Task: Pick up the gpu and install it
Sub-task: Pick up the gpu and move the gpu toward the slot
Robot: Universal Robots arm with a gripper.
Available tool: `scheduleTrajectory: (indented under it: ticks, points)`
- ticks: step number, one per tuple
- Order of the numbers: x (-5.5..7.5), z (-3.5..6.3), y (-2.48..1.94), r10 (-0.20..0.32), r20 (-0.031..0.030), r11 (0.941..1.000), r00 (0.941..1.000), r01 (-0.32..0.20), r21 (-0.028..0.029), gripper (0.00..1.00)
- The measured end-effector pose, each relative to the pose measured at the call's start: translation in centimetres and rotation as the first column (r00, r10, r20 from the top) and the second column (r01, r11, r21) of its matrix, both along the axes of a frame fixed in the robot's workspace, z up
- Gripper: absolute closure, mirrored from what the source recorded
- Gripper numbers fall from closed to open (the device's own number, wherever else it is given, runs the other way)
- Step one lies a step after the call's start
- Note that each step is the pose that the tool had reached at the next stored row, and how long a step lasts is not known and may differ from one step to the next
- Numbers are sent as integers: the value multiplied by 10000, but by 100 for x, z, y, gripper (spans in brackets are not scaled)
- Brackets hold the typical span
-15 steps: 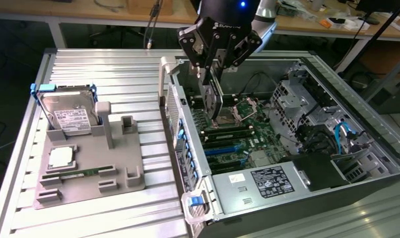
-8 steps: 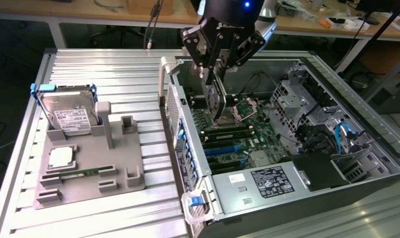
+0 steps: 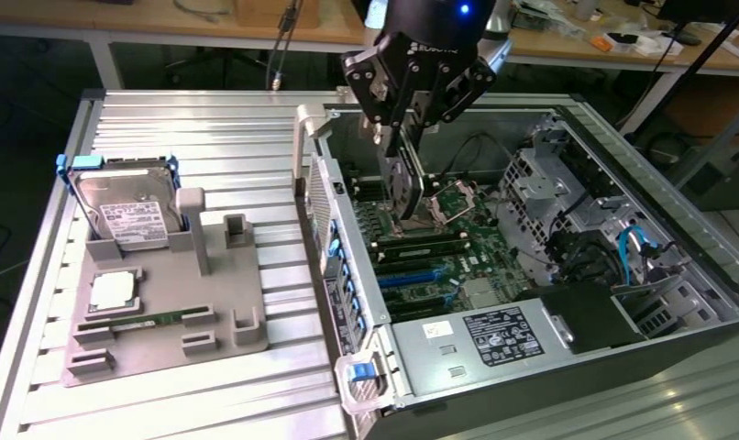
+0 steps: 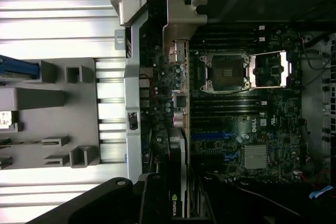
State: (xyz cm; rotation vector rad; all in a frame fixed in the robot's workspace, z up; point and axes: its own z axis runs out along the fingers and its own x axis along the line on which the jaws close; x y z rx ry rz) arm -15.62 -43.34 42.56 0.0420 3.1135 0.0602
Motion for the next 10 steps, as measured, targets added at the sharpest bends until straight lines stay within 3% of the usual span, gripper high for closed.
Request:
scheduleTrajectory:
  ticks: [10]
  points:
    - [50, 0, 0, 1, 0, 10000, 10000, -1, 0, 73]
